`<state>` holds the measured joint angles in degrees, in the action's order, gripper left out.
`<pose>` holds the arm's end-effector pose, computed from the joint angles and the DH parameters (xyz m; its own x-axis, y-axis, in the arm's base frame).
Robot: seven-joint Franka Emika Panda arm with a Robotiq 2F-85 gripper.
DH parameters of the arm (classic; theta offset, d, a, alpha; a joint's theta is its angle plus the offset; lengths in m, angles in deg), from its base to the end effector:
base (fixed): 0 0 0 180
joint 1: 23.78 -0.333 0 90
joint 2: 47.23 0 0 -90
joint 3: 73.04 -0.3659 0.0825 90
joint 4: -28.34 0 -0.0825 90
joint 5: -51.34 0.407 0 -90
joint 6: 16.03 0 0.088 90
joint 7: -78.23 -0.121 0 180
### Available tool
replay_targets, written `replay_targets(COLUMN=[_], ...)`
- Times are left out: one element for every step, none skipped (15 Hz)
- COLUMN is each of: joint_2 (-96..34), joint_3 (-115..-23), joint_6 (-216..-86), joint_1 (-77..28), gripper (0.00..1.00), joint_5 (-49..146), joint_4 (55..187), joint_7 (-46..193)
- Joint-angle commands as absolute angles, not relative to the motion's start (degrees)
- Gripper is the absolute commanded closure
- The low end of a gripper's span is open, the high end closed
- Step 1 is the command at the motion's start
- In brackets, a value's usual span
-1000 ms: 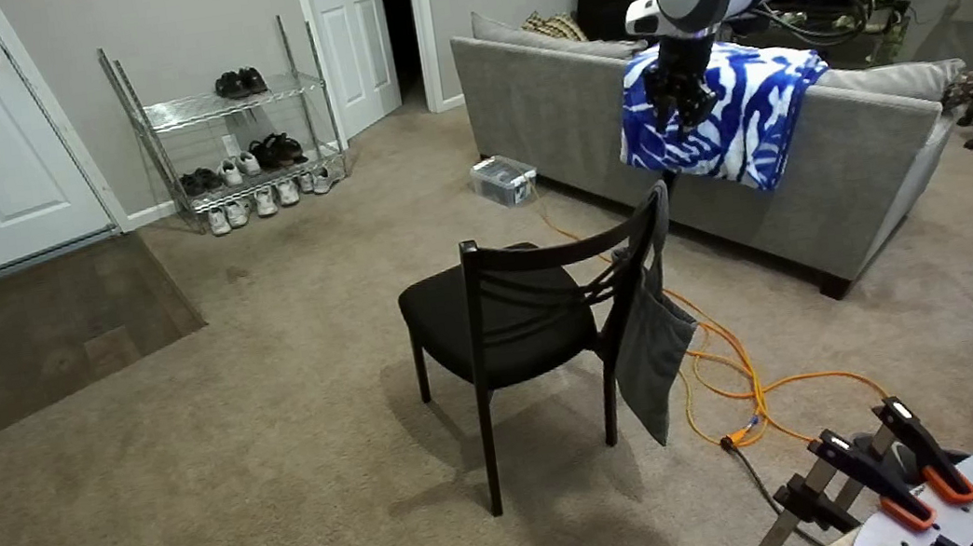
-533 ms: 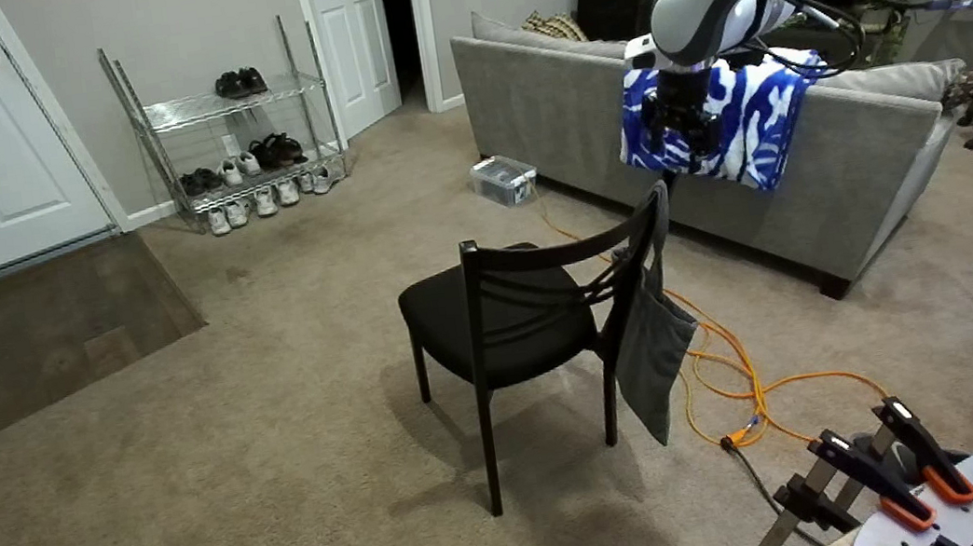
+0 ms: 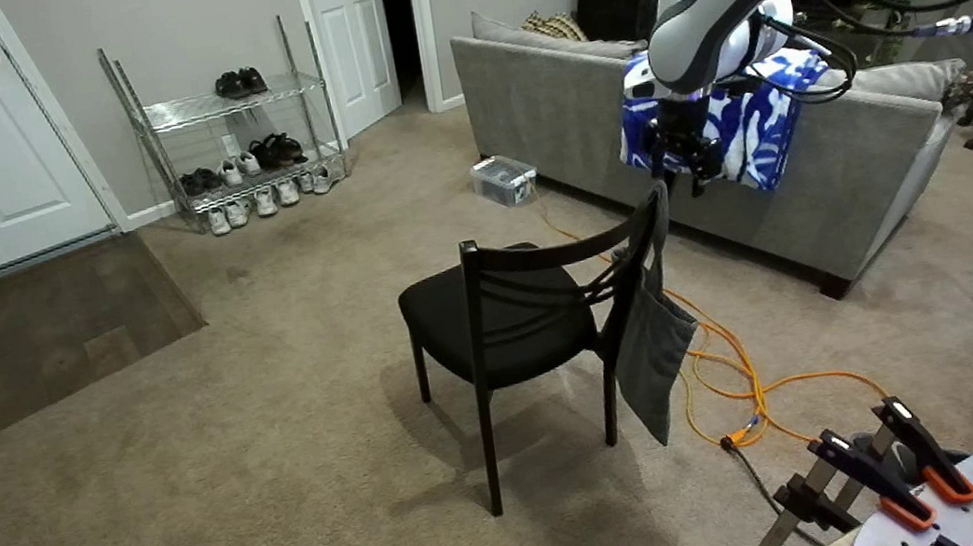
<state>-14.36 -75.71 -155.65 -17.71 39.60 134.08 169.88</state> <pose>0.6877 -0.0456 0.2258 -0.1153 0.9872 -0.1101 0.9931 0.1169 0.0083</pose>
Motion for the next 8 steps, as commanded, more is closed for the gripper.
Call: replay_targets(joint_2=[-13.3,-12.9,-12.7,-12.6,-12.6,-12.7,-12.8,-12.9], joint_3=[-76.4,-76.4,-76.5,-76.6,-76.5,-76.5,-76.5,-76.6], joint_6=[-154.1,-154.2,-154.3,-154.8,-156.1,-156.8,-157.8,-158.6], joint_1=[-16.6,-16.4,-16.3,-16.1,-16.2,-16.1,-16.2,-16.1], gripper=[0.0,0.0,0.0,0.0,0.0,0.0,0.0,0.0], joint_5=[40.8,40.8,40.8,40.7,40.4,40.3,40.2,40.3], joint_4=[133.1,133.0,132.9,132.9,133.2,133.5,133.8,134.0], joint_7=[171.1,171.3,171.4,171.7,171.7,171.7,171.5,171.4])
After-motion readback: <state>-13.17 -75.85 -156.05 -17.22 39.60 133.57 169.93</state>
